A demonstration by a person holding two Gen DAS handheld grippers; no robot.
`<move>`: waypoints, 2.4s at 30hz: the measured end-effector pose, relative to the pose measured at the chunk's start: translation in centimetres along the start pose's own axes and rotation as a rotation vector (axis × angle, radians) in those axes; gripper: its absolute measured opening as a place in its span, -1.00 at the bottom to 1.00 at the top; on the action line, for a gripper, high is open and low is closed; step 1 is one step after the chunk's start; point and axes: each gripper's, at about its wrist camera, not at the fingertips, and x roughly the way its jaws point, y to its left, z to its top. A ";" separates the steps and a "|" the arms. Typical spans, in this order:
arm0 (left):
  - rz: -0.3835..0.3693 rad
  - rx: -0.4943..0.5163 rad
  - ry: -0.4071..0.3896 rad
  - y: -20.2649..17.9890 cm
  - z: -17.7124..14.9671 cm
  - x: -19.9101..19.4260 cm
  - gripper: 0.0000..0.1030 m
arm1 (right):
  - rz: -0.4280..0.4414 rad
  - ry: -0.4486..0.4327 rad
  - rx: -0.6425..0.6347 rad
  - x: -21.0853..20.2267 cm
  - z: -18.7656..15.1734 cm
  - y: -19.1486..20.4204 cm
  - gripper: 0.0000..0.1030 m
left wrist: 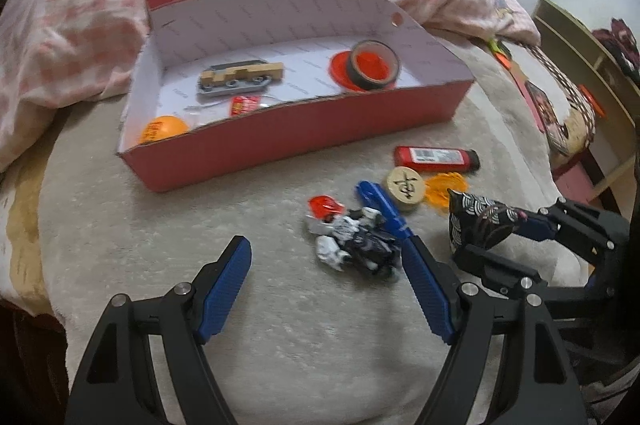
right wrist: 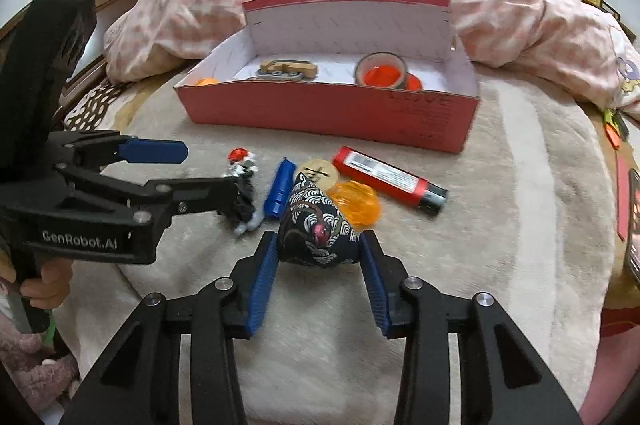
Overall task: Organize objects
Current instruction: 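Grasp the patterned fabric pouch with the right gripper while the left gripper grasps the white robot figure, then carry the robot figure and fabric pouch up over the red box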
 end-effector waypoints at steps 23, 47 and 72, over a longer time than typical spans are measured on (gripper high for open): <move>-0.015 0.075 -0.012 -1.5 -0.3 1.2 -0.07 | 0.014 0.020 0.042 0.1 -0.8 -1.1 -0.18; -0.011 -0.012 -0.134 2.0 1.1 -3.9 -0.10 | 0.025 -0.021 0.003 -0.6 1.8 0.0 -0.18; 0.028 -0.042 -0.200 6.1 8.1 -4.2 -0.10 | 0.024 -0.085 -0.051 -0.1 8.6 -1.1 -0.18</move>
